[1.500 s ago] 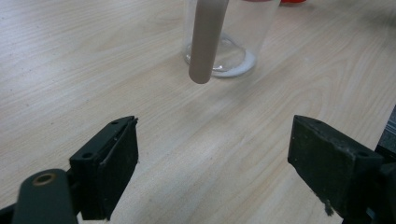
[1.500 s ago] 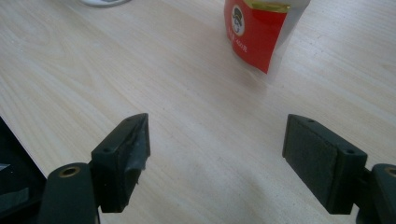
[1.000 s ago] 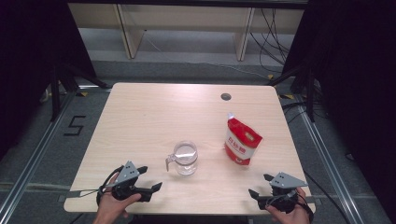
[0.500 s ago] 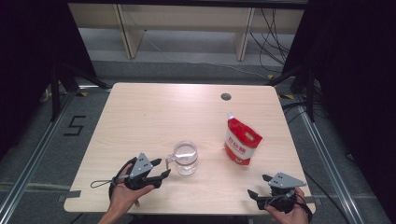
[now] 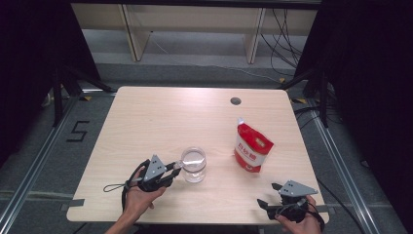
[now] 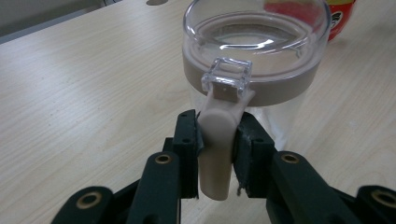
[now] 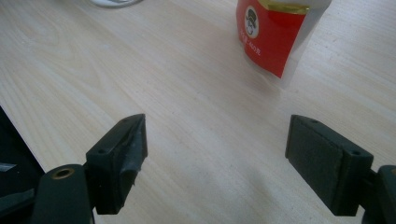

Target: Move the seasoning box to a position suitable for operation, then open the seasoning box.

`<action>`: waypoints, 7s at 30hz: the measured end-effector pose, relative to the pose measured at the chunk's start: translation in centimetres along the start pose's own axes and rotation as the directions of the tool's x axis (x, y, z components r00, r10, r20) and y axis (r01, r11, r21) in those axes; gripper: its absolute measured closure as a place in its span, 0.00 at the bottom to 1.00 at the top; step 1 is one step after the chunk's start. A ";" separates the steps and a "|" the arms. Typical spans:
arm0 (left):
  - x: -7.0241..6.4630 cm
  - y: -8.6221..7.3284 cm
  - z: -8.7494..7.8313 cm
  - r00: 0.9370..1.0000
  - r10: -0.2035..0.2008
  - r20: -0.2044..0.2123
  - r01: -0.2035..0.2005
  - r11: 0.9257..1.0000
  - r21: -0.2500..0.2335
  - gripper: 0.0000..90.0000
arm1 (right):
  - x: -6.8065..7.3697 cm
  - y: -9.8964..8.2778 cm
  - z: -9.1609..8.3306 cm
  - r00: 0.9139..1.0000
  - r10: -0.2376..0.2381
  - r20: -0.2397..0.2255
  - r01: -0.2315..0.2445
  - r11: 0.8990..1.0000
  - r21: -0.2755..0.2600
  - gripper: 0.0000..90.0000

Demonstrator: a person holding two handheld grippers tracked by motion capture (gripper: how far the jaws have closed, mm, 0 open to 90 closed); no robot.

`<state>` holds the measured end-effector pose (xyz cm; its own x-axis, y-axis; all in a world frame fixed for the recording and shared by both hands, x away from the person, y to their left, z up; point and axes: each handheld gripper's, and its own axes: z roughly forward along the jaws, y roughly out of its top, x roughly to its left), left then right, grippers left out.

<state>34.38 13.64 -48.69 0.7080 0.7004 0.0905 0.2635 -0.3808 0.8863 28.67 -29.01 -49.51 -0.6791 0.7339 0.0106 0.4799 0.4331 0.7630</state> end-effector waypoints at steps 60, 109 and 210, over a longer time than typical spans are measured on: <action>-1.5 -0.6 -0.3 0.946 0.090 0.310 -0.074 0.995 -0.064 0.81 | 0.0 0.0 0.0 0.999 -0.034 -0.003 0.034 0.999 -0.009 0.27; -2.3 3.0 -3.6 0.973 -0.065 0.222 0.091 0.990 -0.112 0.99 | 0.4 0.5 0.5 1.000 -0.022 -0.022 0.022 1.000 -0.006 0.27; -0.9 -2.1 -5.2 0.991 -0.057 0.121 0.056 0.998 0.014 0.21 | 10.0 12.7 4.8 0.921 -0.329 -0.208 0.247 0.907 -0.341 0.97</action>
<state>29.76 16.97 -48.23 0.7657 0.6430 -0.0157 0.3117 -0.3496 0.8835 30.66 -13.63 -42.84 -0.8991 0.4244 -0.1072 0.0779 0.3961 0.9149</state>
